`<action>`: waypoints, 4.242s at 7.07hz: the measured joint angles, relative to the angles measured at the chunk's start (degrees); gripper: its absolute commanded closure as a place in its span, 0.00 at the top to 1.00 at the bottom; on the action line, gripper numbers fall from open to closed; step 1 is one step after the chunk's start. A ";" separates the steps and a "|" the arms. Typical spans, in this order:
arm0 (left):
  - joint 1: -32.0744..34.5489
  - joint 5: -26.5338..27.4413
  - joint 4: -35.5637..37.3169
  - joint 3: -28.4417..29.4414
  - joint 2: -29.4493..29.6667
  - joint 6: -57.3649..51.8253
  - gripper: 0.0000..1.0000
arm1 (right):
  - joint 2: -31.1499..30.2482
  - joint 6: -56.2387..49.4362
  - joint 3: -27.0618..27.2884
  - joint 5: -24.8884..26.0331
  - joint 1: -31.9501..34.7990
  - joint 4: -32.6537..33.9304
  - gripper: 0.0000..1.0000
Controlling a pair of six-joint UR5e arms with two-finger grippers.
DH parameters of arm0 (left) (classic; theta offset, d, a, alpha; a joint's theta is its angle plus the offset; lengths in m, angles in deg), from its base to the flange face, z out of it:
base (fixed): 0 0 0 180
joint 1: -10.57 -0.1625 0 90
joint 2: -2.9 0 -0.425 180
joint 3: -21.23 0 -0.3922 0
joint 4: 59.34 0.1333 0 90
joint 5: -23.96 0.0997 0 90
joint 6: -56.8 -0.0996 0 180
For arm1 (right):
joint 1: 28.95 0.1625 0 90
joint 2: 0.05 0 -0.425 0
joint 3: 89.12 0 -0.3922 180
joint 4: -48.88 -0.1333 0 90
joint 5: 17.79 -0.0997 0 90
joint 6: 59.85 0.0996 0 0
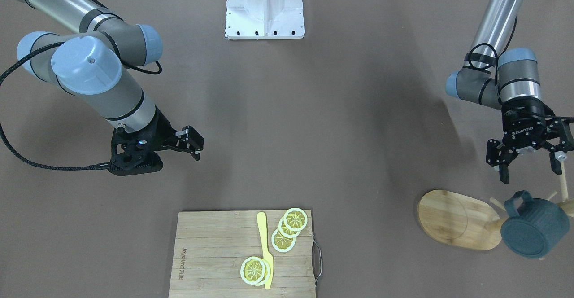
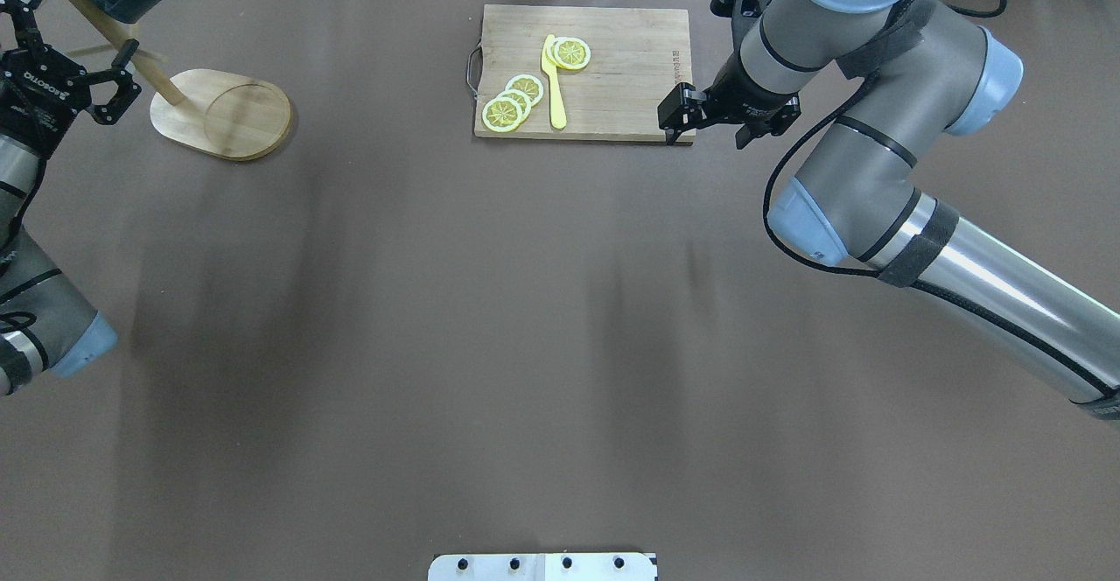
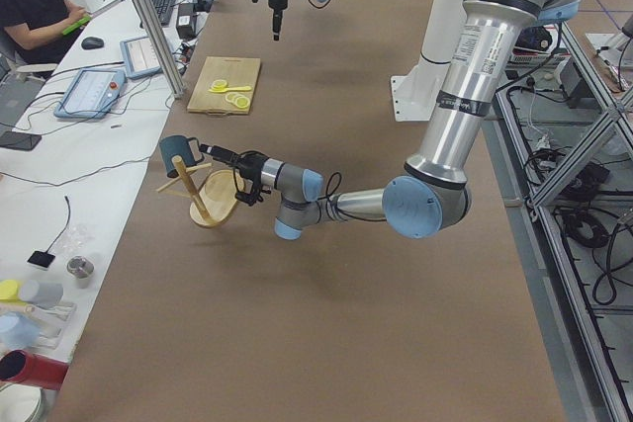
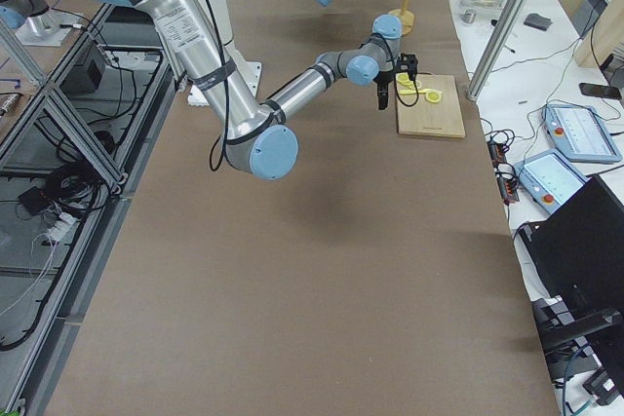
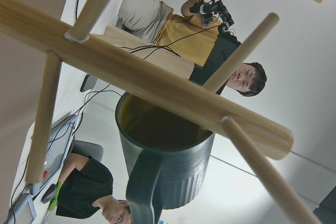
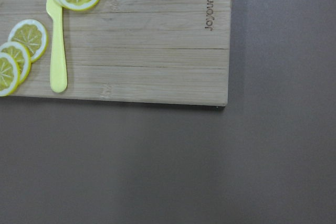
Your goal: Hang cup on storage rack
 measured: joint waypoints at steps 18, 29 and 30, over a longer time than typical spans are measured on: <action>10.27 -0.92 21.29 -43.45 -21.94 -70.90 0.98 | -20.07 -42.00 -12.62 -7.95 31.04 1.07 1.00; 47.83 -54.32 84.04 -42.63 -21.00 -125.94 0.98 | -23.90 -47.77 -13.12 -9.18 33.88 2.11 1.00; 47.91 -56.83 90.90 -42.29 -20.68 -130.04 0.98 | -23.67 -47.70 -13.05 -9.16 33.89 2.24 1.00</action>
